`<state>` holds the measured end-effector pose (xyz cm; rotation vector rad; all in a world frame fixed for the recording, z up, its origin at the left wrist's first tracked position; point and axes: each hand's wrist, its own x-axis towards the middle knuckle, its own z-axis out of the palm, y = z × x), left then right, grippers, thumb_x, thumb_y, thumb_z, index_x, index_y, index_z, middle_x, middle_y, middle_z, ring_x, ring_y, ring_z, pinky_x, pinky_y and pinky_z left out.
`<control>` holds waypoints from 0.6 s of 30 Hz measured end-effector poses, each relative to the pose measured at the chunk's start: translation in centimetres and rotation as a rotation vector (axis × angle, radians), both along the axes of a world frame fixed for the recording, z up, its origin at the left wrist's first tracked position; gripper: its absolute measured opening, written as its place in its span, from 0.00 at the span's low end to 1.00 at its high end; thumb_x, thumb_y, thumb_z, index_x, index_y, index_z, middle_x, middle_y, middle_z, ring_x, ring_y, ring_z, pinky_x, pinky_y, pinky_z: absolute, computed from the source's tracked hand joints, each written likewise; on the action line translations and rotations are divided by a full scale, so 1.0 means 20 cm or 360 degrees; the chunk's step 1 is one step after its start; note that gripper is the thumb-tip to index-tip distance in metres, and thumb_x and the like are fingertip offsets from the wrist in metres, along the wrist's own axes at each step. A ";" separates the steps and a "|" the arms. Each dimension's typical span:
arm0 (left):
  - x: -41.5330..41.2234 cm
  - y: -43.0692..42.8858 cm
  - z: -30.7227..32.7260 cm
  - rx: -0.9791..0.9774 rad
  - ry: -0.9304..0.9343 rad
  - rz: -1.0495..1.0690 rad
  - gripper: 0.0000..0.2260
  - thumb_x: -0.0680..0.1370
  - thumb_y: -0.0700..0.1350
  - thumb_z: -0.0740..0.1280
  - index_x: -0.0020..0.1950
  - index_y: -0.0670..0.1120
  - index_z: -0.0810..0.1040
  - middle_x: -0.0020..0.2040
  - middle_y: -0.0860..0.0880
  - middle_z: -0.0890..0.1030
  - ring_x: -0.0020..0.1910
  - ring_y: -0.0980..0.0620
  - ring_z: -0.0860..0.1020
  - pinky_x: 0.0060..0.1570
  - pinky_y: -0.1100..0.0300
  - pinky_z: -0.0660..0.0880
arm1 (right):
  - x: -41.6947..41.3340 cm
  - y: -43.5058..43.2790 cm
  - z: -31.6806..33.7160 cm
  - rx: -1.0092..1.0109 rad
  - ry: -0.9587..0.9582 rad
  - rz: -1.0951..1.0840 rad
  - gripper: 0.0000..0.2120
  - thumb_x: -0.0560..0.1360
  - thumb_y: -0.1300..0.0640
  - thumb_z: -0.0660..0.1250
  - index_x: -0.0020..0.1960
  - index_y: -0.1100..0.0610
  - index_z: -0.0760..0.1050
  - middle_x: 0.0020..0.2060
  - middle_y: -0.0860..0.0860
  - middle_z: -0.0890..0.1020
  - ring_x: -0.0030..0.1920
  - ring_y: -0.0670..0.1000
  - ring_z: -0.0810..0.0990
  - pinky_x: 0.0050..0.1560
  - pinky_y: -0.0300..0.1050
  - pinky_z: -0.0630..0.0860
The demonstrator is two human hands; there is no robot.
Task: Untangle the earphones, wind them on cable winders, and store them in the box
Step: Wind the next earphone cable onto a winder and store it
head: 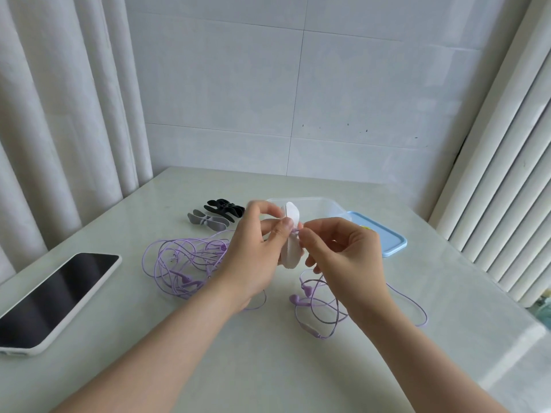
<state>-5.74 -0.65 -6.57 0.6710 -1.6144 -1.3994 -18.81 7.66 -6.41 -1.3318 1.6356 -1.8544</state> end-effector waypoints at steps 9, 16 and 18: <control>-0.01 -0.05 -0.02 0.0234 0.0113 -0.0102 0.16 0.77 0.49 0.75 0.63 0.46 0.82 0.57 0.44 0.87 0.53 0.44 0.88 0.69 0.26 0.68 | -0.01 0.00 -0.01 0.0019 0.0159 -0.0044 0.06 0.77 0.59 0.74 0.43 0.52 0.88 0.34 0.48 0.87 0.29 0.47 0.73 0.31 0.37 0.69; -0.01 -0.03 -0.01 0.0416 0.0251 -0.0211 0.14 0.79 0.39 0.74 0.65 0.40 0.82 0.63 0.36 0.83 0.61 0.36 0.83 0.47 0.60 0.82 | -0.03 -0.01 -0.01 0.0060 0.0173 -0.0091 0.04 0.76 0.56 0.77 0.42 0.52 0.87 0.35 0.46 0.87 0.30 0.45 0.76 0.33 0.36 0.72; -0.01 -0.03 -0.01 0.0389 0.0240 -0.0235 0.16 0.78 0.36 0.74 0.66 0.40 0.81 0.62 0.39 0.84 0.61 0.37 0.84 0.44 0.65 0.81 | -0.04 -0.01 -0.01 0.0054 0.0116 -0.0115 0.04 0.76 0.58 0.76 0.42 0.53 0.86 0.32 0.47 0.86 0.28 0.44 0.75 0.32 0.35 0.71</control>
